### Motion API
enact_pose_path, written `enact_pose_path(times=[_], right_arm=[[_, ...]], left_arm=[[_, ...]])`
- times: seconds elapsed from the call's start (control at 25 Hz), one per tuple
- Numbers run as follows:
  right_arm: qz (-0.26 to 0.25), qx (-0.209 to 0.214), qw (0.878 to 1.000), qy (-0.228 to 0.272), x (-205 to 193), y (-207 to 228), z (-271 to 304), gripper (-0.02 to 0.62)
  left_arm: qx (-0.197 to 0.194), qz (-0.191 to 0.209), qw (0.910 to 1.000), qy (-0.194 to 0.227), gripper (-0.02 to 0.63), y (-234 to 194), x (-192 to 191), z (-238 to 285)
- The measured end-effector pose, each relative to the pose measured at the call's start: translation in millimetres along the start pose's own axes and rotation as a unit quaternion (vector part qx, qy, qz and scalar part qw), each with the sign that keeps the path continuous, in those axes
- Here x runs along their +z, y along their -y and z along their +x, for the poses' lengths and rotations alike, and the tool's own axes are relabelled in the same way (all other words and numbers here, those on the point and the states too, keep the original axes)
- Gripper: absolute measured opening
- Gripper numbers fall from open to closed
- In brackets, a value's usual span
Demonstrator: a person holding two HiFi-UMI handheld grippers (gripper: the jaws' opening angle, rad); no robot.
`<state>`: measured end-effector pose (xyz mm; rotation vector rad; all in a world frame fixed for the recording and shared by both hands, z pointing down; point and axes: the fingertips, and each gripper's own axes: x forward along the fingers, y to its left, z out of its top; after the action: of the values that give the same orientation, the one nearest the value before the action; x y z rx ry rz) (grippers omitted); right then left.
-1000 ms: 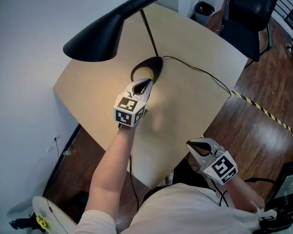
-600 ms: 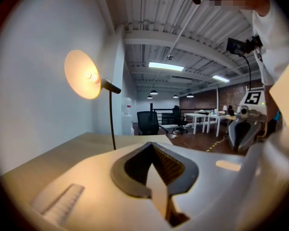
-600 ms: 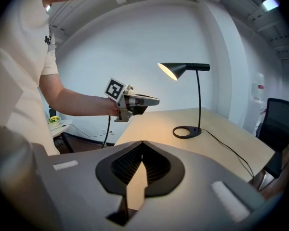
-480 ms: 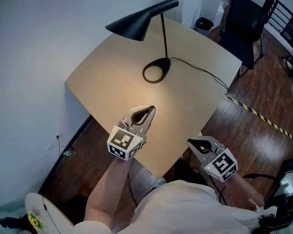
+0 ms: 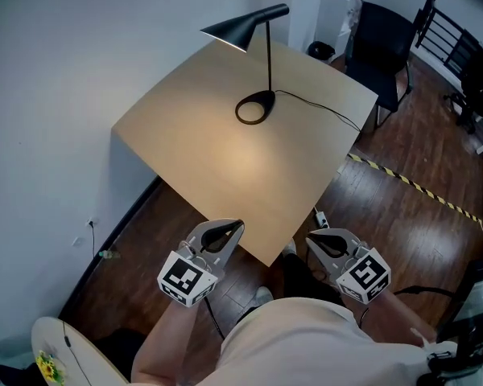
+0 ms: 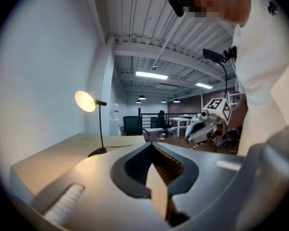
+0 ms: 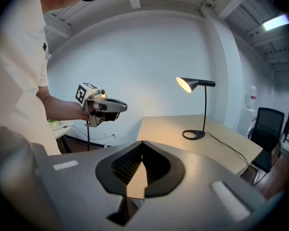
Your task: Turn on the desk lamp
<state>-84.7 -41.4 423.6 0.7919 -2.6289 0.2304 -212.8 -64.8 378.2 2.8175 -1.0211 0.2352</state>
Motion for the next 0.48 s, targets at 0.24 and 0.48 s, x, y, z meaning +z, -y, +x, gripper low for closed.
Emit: enact_pose_path(times=[0.24,0.48], right_arm=[[-0.006,-0.019,1.0,0.003,-1.4,-30.4,-36.0,0.003],[-0.008,-0.022,0.999,0.024,-6.3,-47.6,-69.4,0.003]], left_arm=[[0.003,-0.015,0.9998,0.015,0.017,51.9,-3.9,-44.9],[0.001,-0.026,0.9995,0.02,0.017,104.2,-10.7,-62.0]])
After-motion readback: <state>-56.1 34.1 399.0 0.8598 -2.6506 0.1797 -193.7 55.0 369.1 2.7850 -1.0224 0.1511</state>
